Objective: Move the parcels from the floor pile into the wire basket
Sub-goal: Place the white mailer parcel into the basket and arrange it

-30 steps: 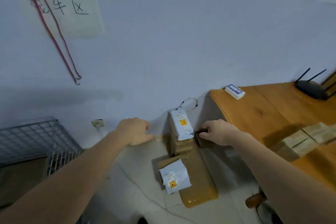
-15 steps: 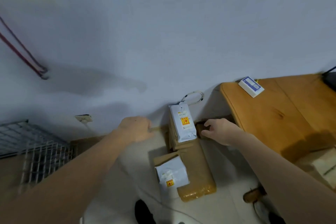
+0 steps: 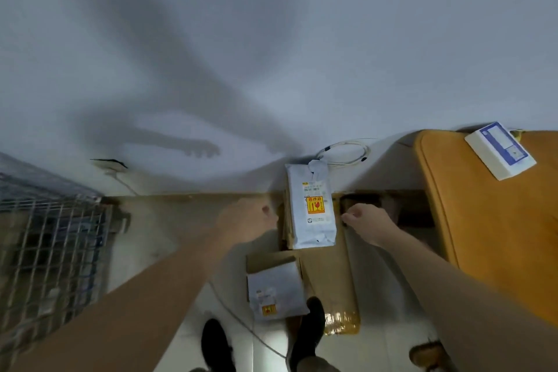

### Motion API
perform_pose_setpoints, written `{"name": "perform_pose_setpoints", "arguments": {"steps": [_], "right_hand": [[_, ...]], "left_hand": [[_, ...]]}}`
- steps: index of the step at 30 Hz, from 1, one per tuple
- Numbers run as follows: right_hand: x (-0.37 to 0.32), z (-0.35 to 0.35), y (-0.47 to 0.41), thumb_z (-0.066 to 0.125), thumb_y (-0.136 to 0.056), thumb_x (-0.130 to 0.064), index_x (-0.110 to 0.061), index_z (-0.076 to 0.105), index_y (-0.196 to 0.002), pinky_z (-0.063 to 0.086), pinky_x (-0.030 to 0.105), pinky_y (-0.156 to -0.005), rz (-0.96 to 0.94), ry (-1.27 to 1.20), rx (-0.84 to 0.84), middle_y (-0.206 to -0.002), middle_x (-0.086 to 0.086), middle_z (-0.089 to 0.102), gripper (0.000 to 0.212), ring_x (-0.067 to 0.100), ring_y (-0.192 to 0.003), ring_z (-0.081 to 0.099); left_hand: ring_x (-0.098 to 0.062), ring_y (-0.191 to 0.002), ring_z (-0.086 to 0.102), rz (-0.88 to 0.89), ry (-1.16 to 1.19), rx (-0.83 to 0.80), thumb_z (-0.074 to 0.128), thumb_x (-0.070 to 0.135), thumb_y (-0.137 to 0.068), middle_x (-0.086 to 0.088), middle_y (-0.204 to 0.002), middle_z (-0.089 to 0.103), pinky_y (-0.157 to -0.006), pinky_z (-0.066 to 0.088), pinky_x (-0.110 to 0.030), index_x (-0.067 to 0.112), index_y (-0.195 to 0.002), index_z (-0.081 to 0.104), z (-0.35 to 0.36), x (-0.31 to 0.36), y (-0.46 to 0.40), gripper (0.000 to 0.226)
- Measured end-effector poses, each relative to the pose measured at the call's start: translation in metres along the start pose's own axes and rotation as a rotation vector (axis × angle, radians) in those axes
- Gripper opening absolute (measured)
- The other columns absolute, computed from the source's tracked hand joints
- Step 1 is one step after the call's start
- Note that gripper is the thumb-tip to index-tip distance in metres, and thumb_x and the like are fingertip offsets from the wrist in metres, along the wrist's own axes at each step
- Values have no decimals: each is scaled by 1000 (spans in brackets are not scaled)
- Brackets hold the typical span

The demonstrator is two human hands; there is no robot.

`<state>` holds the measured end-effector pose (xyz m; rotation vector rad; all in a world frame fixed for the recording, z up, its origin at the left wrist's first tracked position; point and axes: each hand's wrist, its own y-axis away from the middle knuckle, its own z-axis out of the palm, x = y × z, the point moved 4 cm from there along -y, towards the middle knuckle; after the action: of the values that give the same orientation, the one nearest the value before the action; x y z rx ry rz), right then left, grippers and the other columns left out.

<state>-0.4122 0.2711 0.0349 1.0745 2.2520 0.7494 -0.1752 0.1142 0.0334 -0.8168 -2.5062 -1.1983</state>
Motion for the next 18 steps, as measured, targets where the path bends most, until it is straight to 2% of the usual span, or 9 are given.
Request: {"name": "perform_pose_setpoints", "arguments": {"steps": [3,4,6,7,8,11,14,16,18], "right_hand": [[9,25,-53,55,-104,-43,-14,63,-121,46,32,-78,25,-112,-20,-123,6,67,35,18,-97,59],[13,34,-75,56,-103,-46,-12,62,-128,47,32,-80,27,-151,-20,-125,8,66,43,19,-100,60],[19,52,-111,59,-90,-66,-14,55,-143,53,39,-89,56,-263,-27,-134,10,64,74,25,-111,65],[23,62,-129,58,-81,-76,-16,51,-147,55,45,-95,80,-317,-9,-139,11,60,90,29,-117,64],[26,69,-140,57,-78,-80,-16,47,-151,53,51,-101,95,-355,-7,-145,12,54,97,33,-124,61],[26,86,-160,58,-89,-72,-20,42,-155,47,58,-110,116,-387,20,-154,15,38,85,39,-136,50],[32,102,-170,51,-83,-78,-35,60,-135,57,53,-97,91,-375,4,-141,11,51,68,34,-118,62],[41,113,-175,46,-71,-86,-39,63,-126,59,51,-93,83,-396,17,-134,7,56,74,33,-116,63],[47,115,-173,41,-63,-90,-41,65,-121,61,50,-91,74,-440,47,-129,5,59,79,32,-116,63]], "left_hand": [[-19,-76,58,-136,417,19,54,35,-105,-6,-86,61,-74,46,-37,8,-91,65,47,3,-55,32],[-19,-76,58,-169,509,23,53,34,-106,-7,-89,60,-75,45,-36,10,-92,64,63,5,-75,31],[-27,-113,63,-254,614,1,46,39,-109,-11,-126,62,-99,45,-40,12,-131,62,89,9,-105,39],[-30,-132,56,-290,633,1,43,41,-110,-11,-146,55,-110,40,-43,12,-149,49,99,11,-117,50],[-31,-136,54,-284,646,3,41,42,-110,-10,-152,52,-112,40,-44,13,-154,44,109,13,-130,53],[-29,-112,68,-249,663,65,41,56,-101,-11,-133,64,-99,55,-49,22,-138,56,139,7,-169,52],[-17,-93,69,-233,613,117,34,68,-89,-7,-121,65,-86,61,-43,32,-124,60,163,-3,-190,56],[-6,-83,59,-220,549,131,35,53,-104,-7,-117,63,-78,49,-23,24,-123,61,151,10,-174,44],[-3,-81,54,-187,532,183,36,42,-109,-7,-114,61,-71,40,-20,20,-121,61,137,21,-158,35]]}}
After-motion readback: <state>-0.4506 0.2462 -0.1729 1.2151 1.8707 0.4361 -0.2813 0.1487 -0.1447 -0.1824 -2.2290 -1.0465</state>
